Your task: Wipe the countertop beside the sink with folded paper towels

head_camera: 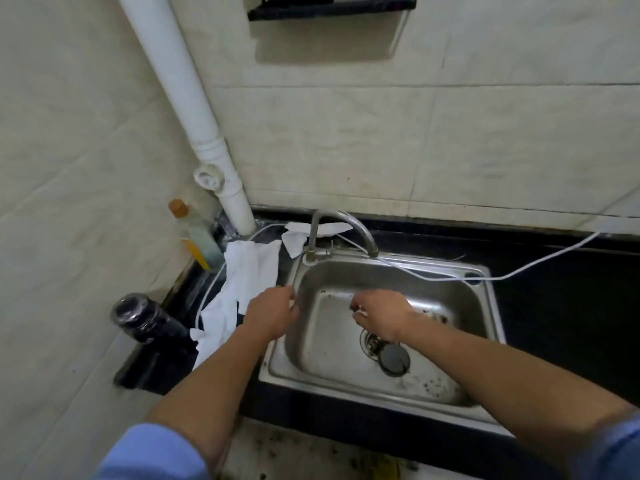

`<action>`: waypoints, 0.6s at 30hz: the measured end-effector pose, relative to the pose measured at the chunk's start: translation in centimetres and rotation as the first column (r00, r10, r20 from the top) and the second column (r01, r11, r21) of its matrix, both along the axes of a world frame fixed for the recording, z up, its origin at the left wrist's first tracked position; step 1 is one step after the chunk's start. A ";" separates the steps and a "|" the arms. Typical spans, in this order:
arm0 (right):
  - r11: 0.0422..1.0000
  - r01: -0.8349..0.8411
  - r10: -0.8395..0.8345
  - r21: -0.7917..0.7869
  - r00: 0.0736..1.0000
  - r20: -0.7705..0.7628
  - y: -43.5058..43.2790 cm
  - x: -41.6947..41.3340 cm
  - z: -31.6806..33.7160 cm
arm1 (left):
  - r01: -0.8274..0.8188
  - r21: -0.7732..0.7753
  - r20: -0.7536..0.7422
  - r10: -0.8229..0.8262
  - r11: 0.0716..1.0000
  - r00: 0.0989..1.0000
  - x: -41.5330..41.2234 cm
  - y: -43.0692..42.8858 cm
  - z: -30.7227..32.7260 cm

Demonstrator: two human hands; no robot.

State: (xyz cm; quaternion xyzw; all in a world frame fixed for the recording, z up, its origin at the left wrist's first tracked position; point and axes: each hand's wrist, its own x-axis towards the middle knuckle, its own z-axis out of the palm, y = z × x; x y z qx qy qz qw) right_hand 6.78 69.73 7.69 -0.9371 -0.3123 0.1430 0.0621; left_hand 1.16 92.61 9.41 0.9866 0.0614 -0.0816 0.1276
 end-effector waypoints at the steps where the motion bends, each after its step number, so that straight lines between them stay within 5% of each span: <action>1: 1.000 -0.008 0.008 0.006 1.000 -0.011 0.5 0.9 -0.6 | -0.007 0.001 -0.003 0.007 1.000 1.000 1.3 0.5 -0.4; 8: 1.000 -0.014 0.012 -0.012 0.995 -0.104 3.7 5.1 -4.4 | -0.006 -0.036 -0.045 0.004 0.999 0.999 9.6 5.2 -4.2; 18: 0.954 0.299 -0.298 -0.020 0.938 -0.178 6.0 6.5 -10.7 | 0.115 -0.077 -0.045 -0.118 0.990 0.992 26.1 9.4 -12.5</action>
